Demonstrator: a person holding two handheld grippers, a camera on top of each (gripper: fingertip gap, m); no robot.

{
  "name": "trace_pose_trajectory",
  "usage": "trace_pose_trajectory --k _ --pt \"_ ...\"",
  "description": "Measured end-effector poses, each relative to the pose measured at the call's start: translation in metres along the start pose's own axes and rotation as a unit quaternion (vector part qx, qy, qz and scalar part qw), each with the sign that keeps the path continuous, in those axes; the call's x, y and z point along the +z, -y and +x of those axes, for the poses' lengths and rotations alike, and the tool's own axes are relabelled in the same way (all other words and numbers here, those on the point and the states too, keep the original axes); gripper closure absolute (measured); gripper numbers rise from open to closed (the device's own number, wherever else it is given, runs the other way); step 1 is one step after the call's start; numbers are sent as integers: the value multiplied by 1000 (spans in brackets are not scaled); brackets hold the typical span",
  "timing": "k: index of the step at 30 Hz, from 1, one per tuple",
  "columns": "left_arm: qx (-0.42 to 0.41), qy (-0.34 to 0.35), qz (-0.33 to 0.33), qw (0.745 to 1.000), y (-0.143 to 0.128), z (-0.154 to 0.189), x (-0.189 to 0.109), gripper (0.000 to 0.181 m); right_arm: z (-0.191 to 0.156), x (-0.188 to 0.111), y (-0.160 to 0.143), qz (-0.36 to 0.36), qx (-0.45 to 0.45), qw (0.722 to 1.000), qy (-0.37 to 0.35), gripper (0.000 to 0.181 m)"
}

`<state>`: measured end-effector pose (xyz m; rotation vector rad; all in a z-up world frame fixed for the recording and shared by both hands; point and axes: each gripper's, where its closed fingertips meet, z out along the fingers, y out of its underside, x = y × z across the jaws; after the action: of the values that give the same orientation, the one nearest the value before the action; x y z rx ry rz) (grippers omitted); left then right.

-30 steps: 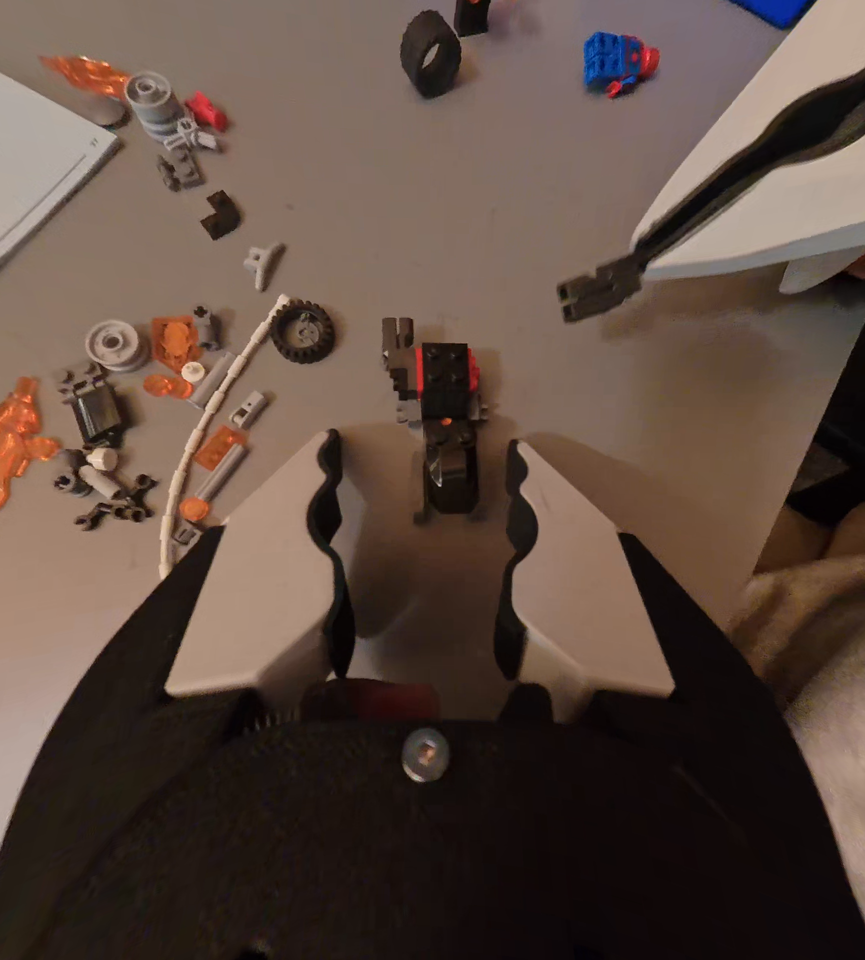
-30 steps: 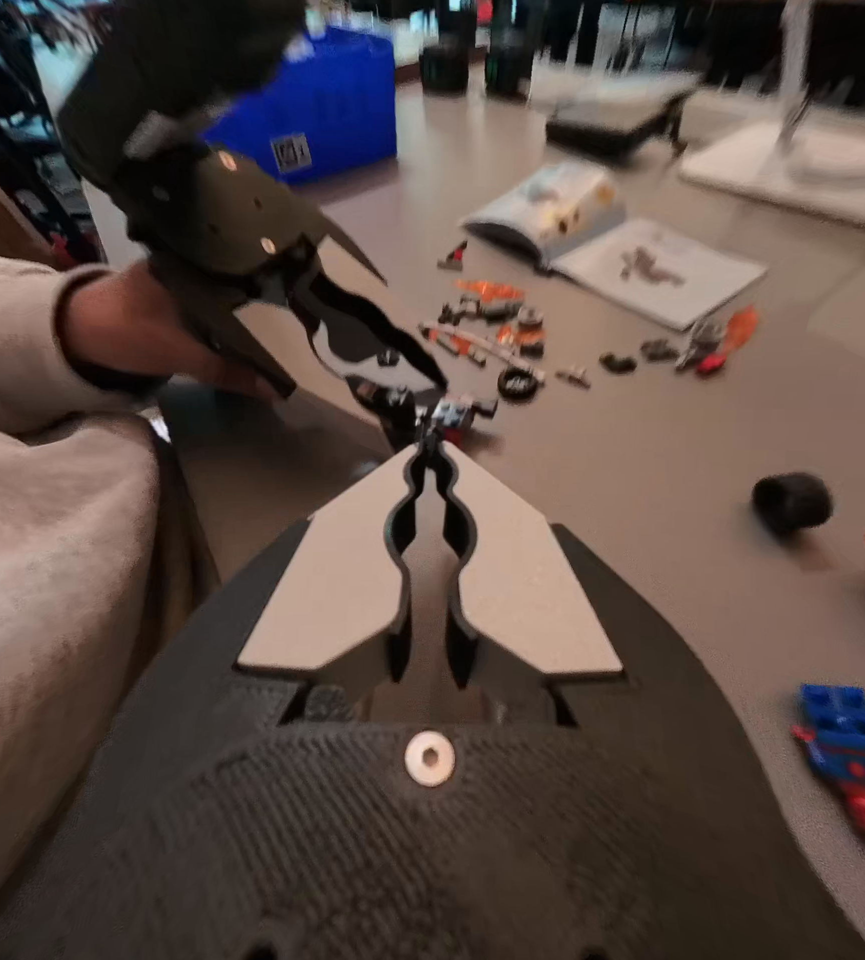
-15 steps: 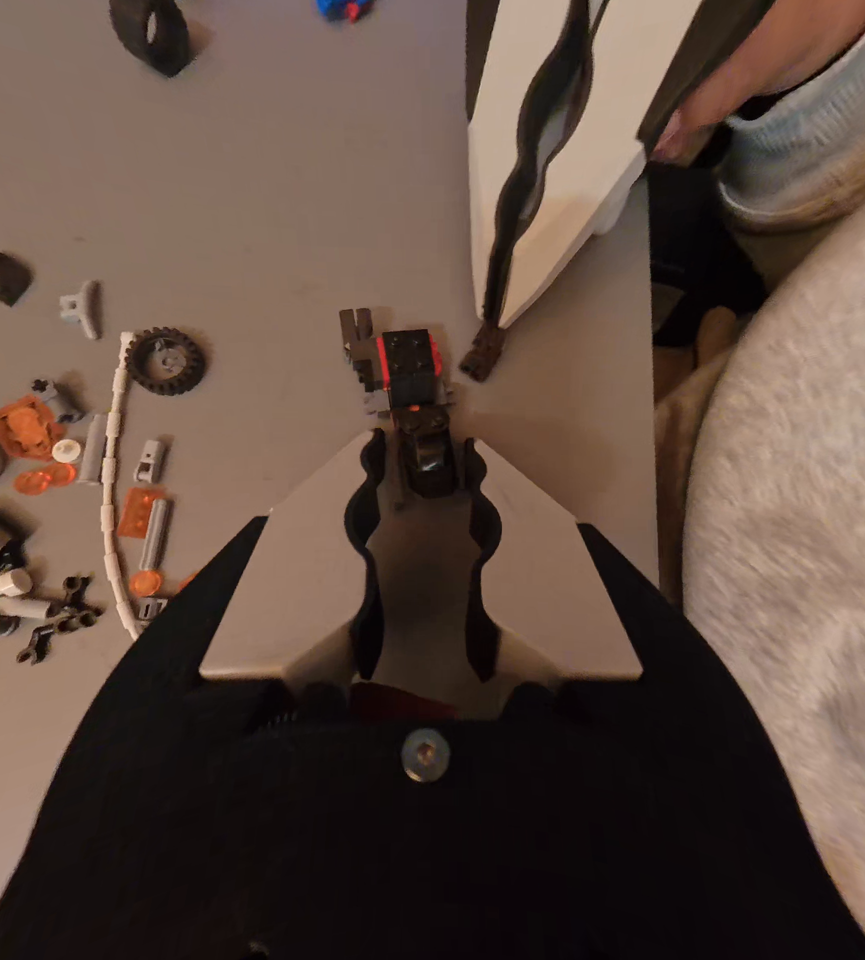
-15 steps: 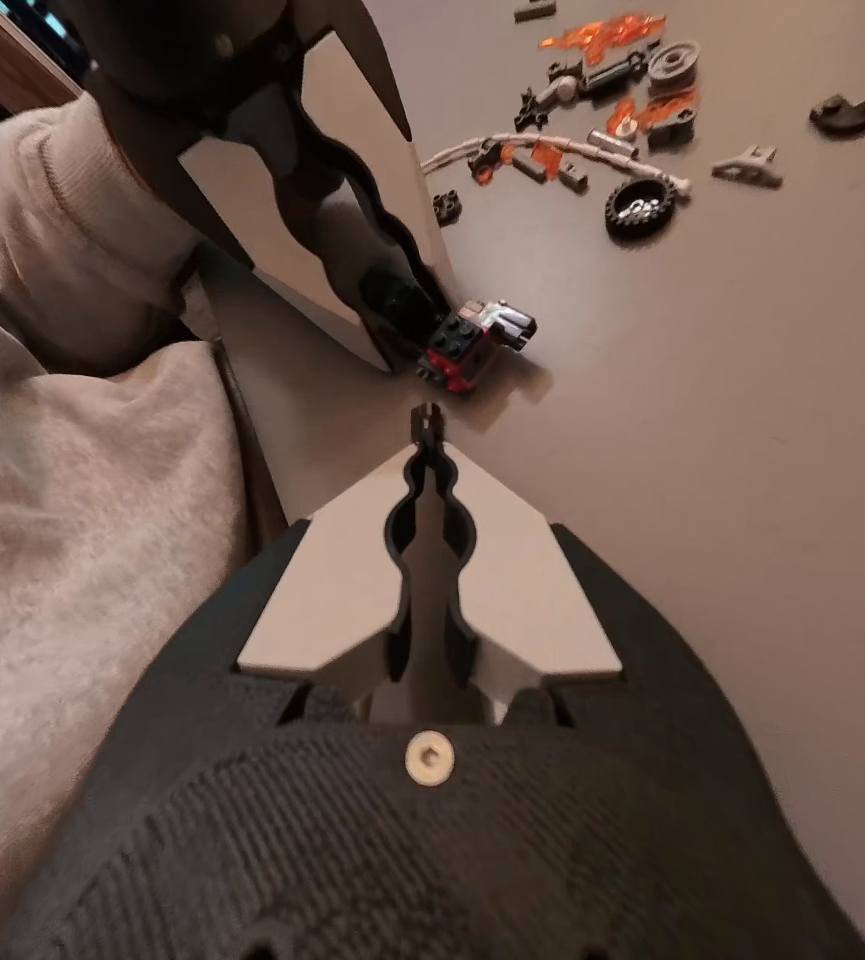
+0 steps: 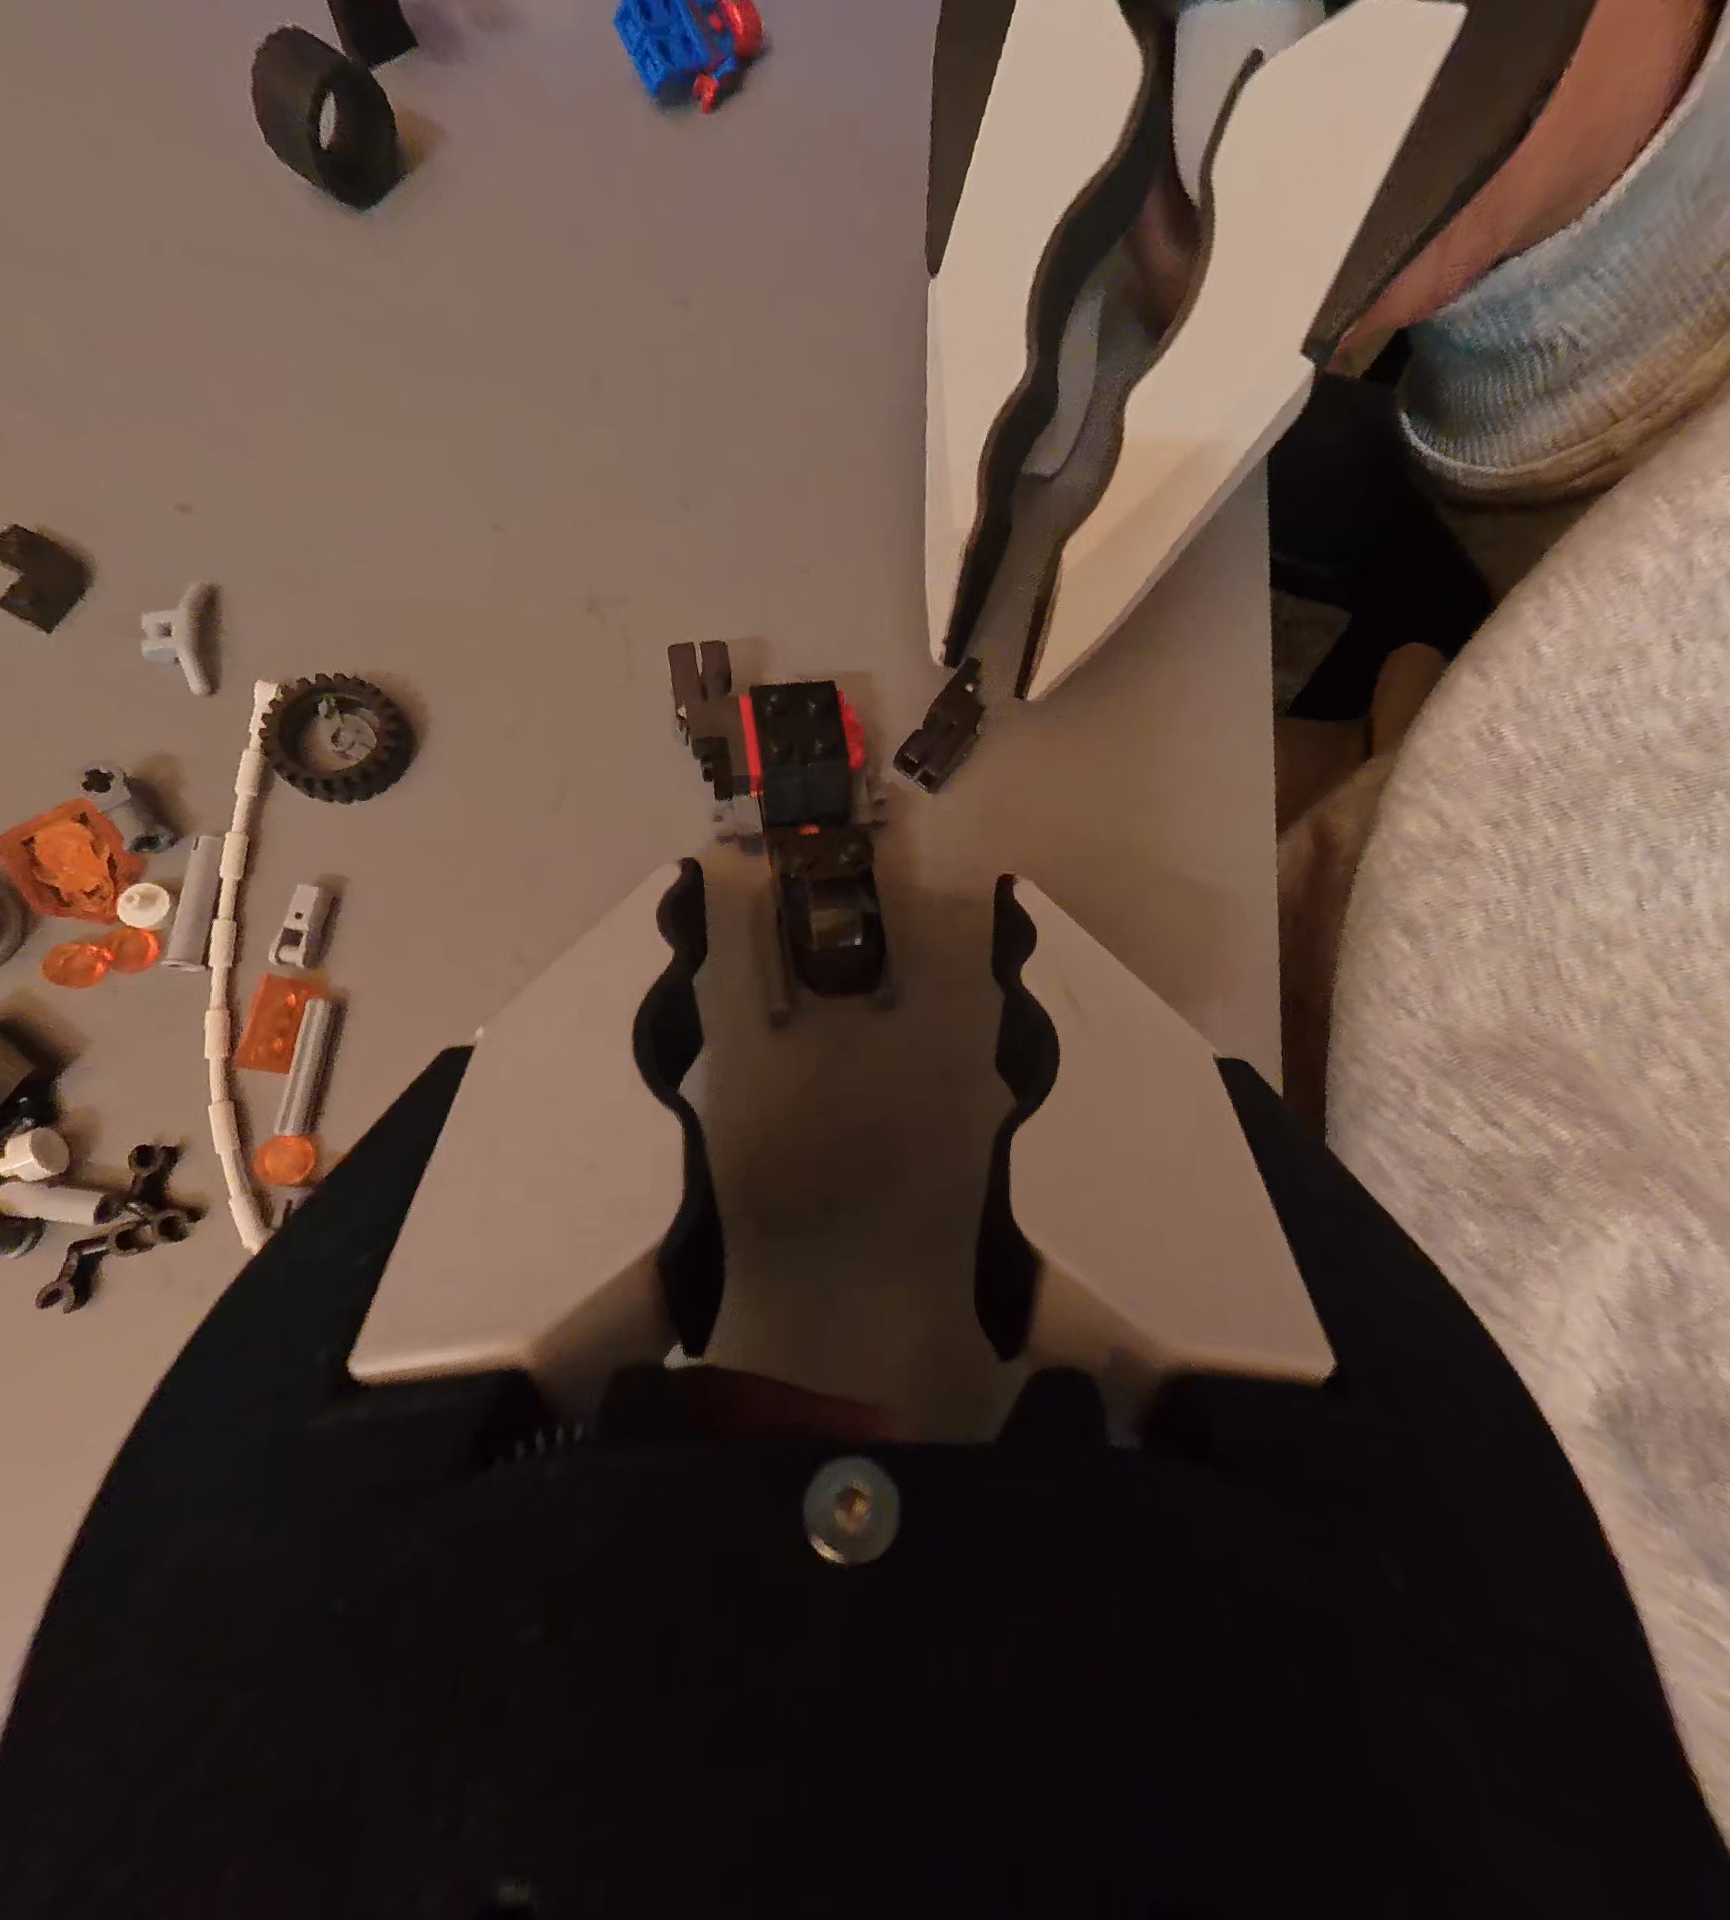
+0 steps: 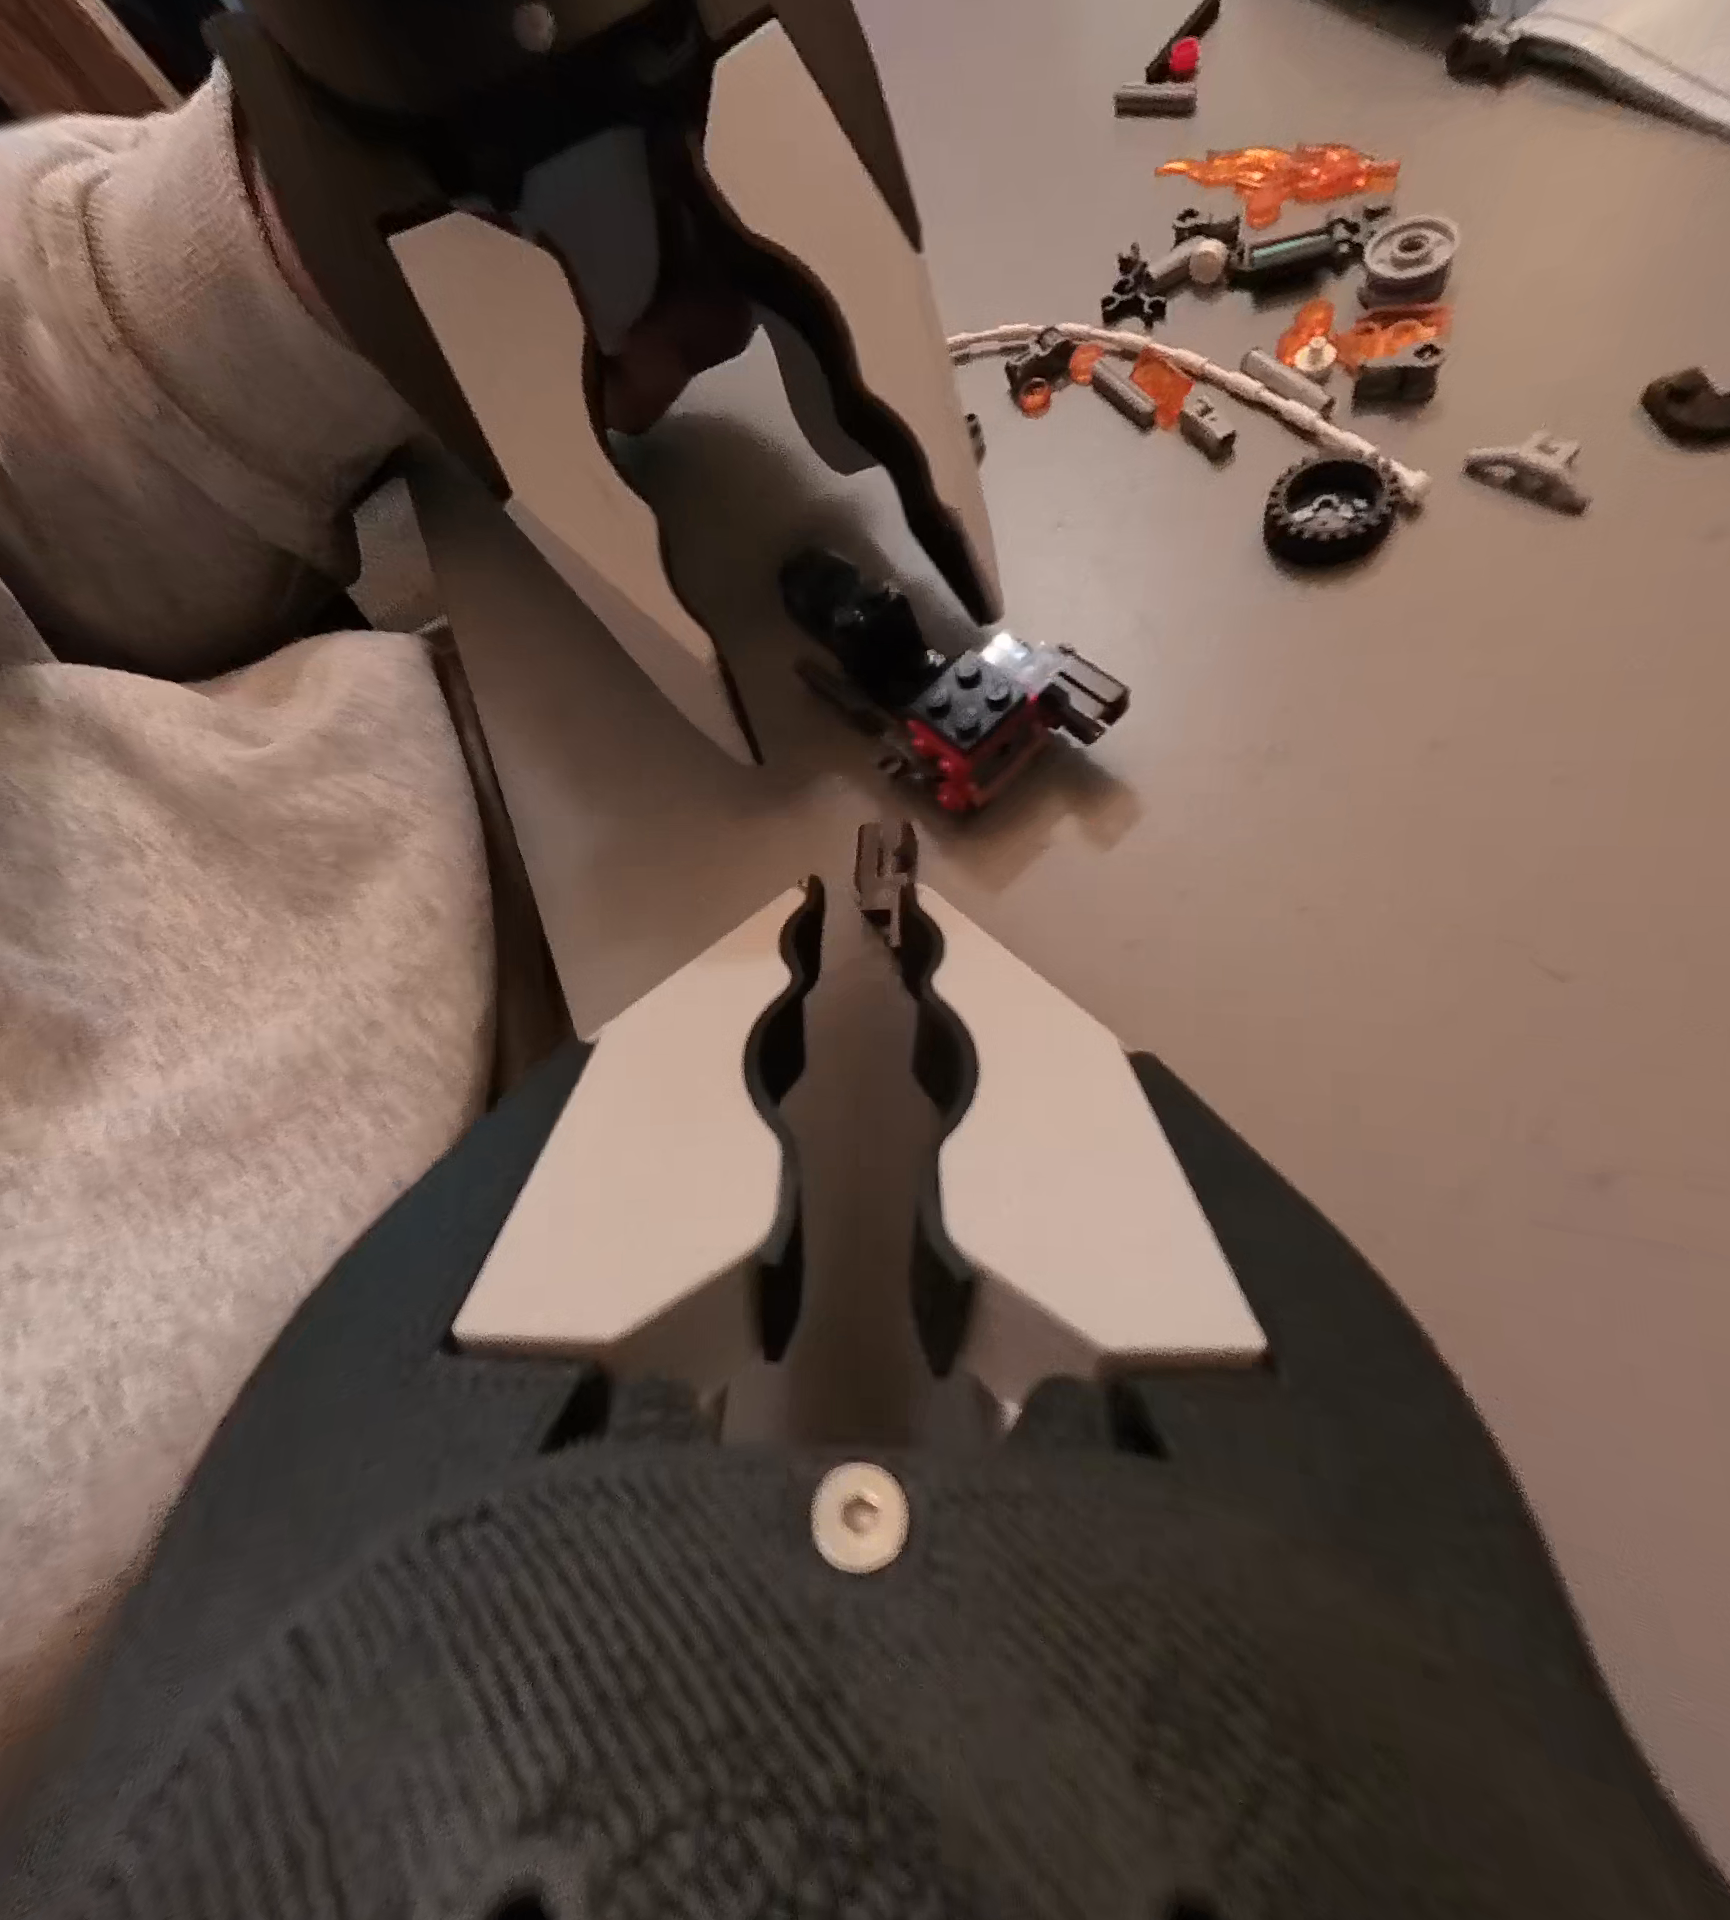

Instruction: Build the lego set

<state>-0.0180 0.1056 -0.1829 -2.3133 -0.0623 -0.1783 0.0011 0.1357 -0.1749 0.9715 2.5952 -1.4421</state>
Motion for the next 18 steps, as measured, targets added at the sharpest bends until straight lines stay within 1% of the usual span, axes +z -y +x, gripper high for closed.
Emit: trace_pose_trajectory --k 3,5,7,11,14,18 --pt "3 15 -2 1000 0 -3 4 126 0 3 -3 -14 -41 999 -26 171" --pt "4 29 -11 1000 -2 -7 8 129 4 4 -6 -24 -65 996 -53 176" --pt "9 35 -11 999 -1 -8 9 131 6 4 -6 -25 -76 995 -65 178" --pt "5 31 -10 999 1 -8 10 138 8 4 -6 -26 -66 995 -64 178" --pt "1 15 -9 1000 1 -5 10 150 9 3 -6 -25 -64 995 -67 178" --pt "3 3 -10 1000 1 -5 9 150 7 3 -6 -26 -55 997 -52 178"
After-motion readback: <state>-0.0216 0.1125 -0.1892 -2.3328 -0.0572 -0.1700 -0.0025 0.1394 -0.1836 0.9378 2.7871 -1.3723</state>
